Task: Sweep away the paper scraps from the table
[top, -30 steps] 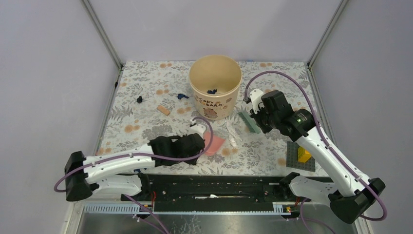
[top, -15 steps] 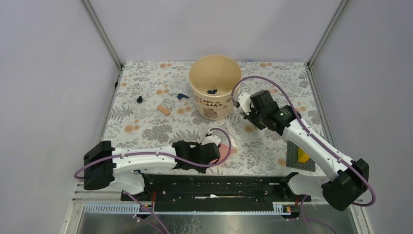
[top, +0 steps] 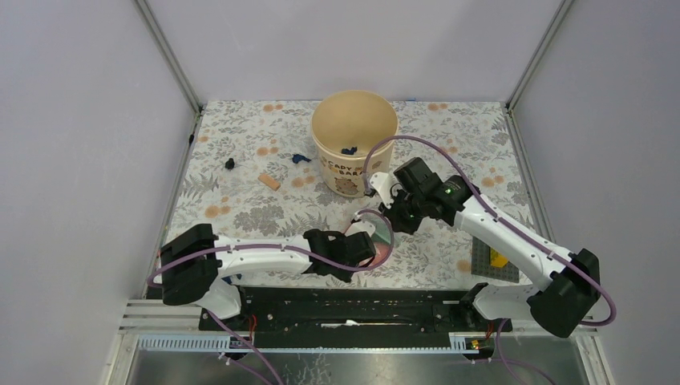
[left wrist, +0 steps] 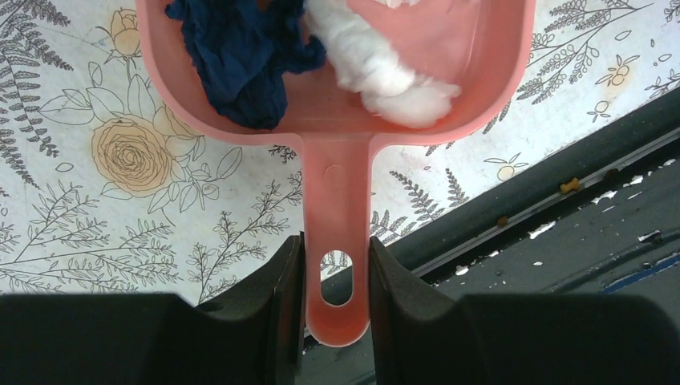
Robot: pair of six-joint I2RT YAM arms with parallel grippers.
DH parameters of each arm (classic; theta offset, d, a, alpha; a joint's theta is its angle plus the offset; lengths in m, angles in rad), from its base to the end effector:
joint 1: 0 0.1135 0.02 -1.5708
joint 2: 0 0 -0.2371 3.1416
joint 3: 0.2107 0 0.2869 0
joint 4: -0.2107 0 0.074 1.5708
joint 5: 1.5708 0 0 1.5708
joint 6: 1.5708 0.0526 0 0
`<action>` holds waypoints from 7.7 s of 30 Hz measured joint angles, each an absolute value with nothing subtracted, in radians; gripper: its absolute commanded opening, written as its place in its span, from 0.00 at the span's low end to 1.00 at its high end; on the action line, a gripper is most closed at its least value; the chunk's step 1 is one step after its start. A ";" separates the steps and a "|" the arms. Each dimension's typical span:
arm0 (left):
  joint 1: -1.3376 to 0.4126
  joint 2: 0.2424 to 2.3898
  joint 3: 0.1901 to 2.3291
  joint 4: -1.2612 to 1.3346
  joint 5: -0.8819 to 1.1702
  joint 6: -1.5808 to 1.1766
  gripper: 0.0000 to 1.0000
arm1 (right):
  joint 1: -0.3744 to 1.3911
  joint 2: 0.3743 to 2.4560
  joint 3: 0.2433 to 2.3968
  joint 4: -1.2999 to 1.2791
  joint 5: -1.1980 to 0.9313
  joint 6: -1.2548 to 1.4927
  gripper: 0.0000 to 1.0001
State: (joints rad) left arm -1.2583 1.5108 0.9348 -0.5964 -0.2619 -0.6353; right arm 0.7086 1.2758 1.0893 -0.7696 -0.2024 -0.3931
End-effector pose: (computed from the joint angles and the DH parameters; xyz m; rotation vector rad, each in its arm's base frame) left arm 0.1120 -0.3024 0.1327 0.7564 2.5824 -0.2337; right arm 0.2287 0.2099 0.2448 -1.3991 2.1213 0.3813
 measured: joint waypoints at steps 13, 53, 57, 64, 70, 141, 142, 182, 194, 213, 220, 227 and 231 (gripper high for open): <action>-1.252 1.473 0.897 -0.531 -0.292 -0.631 0.00 | 0.706 1.224 1.157 -0.920 -0.129 -0.410 0.00; -1.322 1.238 0.794 -0.366 -0.353 -0.534 0.00 | 0.194 1.288 1.514 -1.089 0.052 -0.452 0.00; -1.345 1.214 0.840 -0.389 -0.357 -0.519 0.00 | 0.174 1.292 1.508 -1.083 0.012 -0.439 0.00; -1.372 1.198 0.920 -0.432 -0.375 -0.483 0.00 | 0.155 1.290 1.473 -1.027 -0.005 -0.389 0.00; -1.378 1.218 1.053 -0.504 -0.400 -0.438 0.00 | 0.123 1.262 1.363 -0.929 -0.009 -0.350 0.00; -0.434 1.429 1.073 0.369 0.631 -1.476 0.00 | 0.093 1.015 0.787 -0.443 -0.799 -0.224 0.00; -0.435 1.425 1.050 0.422 0.633 -1.516 0.00 | 0.093 1.015 0.787 -0.443 -0.799 -0.225 0.00; -0.358 1.120 1.279 -0.022 0.533 -1.058 0.00 | 0.093 1.015 0.787 -0.444 -0.797 -0.229 0.00; -0.358 0.967 1.138 -0.604 0.087 -0.620 0.00 | 0.124 1.015 0.786 -0.443 -0.792 -0.228 0.00; -0.358 0.846 0.818 -0.671 -0.379 -0.415 0.00 | 0.539 1.148 1.135 -0.779 -0.359 -0.678 0.00; -0.355 0.770 0.721 -0.626 -0.451 -0.418 0.00 | 0.730 1.328 1.407 -0.888 -0.259 -0.747 0.00; -0.320 0.736 0.717 -0.595 -0.495 -0.445 0.00 | 1.047 1.580 1.584 -0.875 -0.121 -0.706 0.00; -0.313 0.665 0.710 -0.597 -0.553 -0.476 0.00 | 1.101 1.725 1.700 -0.815 0.009 -0.675 0.00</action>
